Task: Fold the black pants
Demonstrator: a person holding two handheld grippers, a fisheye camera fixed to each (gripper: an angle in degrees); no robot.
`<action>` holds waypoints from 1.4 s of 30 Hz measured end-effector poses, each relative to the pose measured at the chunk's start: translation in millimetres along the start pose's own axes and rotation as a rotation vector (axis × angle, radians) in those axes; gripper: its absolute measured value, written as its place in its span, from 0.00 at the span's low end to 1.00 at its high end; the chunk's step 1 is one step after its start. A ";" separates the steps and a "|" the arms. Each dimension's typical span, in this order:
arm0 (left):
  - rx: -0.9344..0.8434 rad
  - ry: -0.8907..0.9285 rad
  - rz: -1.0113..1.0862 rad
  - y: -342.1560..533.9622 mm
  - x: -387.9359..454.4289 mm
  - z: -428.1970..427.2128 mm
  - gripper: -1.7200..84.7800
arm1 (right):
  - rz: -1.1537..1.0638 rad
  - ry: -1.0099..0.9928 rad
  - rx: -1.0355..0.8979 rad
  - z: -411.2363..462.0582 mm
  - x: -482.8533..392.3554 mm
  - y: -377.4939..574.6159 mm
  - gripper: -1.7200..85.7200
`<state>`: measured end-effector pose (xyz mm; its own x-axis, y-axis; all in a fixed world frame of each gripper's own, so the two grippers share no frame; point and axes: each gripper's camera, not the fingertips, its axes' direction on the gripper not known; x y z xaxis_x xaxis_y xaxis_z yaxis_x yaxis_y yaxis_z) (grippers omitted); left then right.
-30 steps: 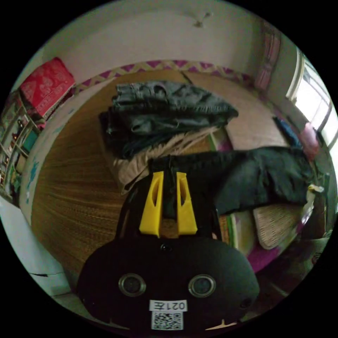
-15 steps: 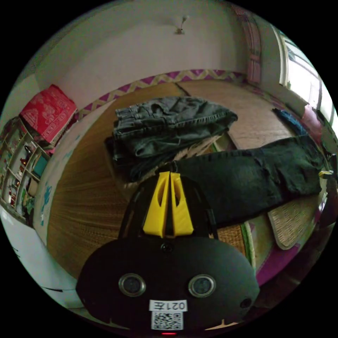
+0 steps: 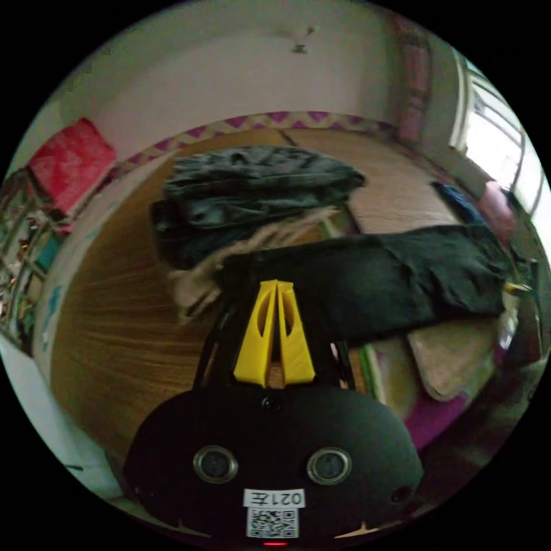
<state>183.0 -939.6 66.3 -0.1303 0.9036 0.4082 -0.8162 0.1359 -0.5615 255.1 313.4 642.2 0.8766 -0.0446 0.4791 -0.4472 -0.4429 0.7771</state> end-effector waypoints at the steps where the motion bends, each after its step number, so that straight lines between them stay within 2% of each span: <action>1: -0.038 -0.034 0.026 5.3 10.0 6.3 0.01 | 0.005 -0.007 0.000 0.8 1.8 1.8 0.05; 3: -0.161 -0.143 0.035 15.3 14.6 27.1 0.01 | 0.011 -0.022 0.000 2.4 3.3 4.4 0.06; 4: -0.075 -0.140 -0.031 22.7 8.8 19.6 0.01 | 0.009 -0.032 -0.003 3.3 2.9 6.0 0.06; 5: -0.097 -0.142 -0.083 24.6 3.5 18.9 0.01 | 0.006 -0.035 -0.005 3.5 2.2 6.8 0.06; 10: -0.005 0.128 -0.411 66.2 -14.2 -18.2 0.03 | -0.008 0.014 0.015 -10.2 -4.4 19.4 0.10; 15: 0.049 0.377 -0.792 123.0 -25.8 -17.0 0.14 | 0.041 -0.017 0.077 -31.5 8.8 38.2 0.10; 19: 0.073 0.351 -0.909 140.3 -24.8 -7.6 0.16 | 0.060 -0.048 0.111 -45.6 14.4 55.3 0.09; 26: 0.118 0.306 -0.960 132.7 -3.6 5.7 0.10 | 0.082 -0.054 0.150 -69.9 17.9 83.4 0.09; 28: 0.136 0.377 -1.024 136.3 3.2 15.4 0.03 | 0.097 -0.051 0.165 -78.0 21.8 93.0 0.09; 35: 0.309 0.495 -1.054 149.5 56.2 3.9 0.01 | 0.143 -0.037 0.199 -98.5 35.3 116.4 0.09; 38: 0.385 0.420 -0.969 136.0 104.0 -26.0 0.01 | 0.155 -0.030 0.215 -107.8 40.4 125.0 0.09; 42: 0.450 0.224 -0.675 86.8 207.4 -83.7 0.01 | 0.157 -0.023 0.233 -120.8 46.4 135.2 0.09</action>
<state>132.2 -706.4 42.0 0.5422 0.7523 0.3742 -0.8317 0.5440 0.1113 213.8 359.6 818.8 0.8045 -0.1479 0.5752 -0.5276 -0.6226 0.5779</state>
